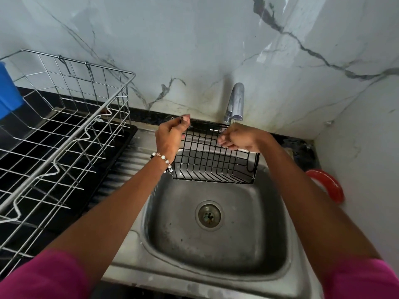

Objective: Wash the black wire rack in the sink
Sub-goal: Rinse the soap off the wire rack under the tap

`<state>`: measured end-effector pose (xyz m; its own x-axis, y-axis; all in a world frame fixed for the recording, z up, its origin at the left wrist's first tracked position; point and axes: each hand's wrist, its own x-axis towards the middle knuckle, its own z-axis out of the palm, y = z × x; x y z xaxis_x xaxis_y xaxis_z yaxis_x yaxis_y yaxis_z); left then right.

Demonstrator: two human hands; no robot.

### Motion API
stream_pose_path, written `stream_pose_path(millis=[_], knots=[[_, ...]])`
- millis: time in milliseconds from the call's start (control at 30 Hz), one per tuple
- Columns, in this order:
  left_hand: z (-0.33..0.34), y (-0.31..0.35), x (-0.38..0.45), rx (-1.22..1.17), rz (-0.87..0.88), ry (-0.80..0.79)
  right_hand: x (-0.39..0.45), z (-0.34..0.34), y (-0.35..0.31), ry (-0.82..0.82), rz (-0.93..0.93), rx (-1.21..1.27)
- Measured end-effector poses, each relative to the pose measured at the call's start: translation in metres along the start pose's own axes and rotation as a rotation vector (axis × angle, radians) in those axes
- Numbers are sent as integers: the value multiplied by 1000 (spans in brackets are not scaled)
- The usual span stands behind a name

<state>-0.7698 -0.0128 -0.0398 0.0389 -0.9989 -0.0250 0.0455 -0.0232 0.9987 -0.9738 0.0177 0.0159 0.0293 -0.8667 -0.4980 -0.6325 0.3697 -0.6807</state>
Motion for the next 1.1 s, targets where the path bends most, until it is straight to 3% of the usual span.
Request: stream_pose_path(millis=[167,367,467,600,700,833,967,1100], knots=[[-5,13,4,146,40,38,1,7,0,10,39,-59],[-17,31,-1,248,164,12,1,23,3,4,29,81],[-23,35,-5,218,195,9,0,31,10,-73,77,47],[-25,38,-10,192,182,-1,3,31,9,87,23,132],[-25,41,-12,165,166,-8,2,32,14,33,42,100],[-24,43,-12,111,151,-28,2,33,19,134,26,125],[-21,42,-14,64,116,-27,-4,32,22,25,68,106],[-17,42,-16,38,77,-10,-6,26,24,112,56,77]])
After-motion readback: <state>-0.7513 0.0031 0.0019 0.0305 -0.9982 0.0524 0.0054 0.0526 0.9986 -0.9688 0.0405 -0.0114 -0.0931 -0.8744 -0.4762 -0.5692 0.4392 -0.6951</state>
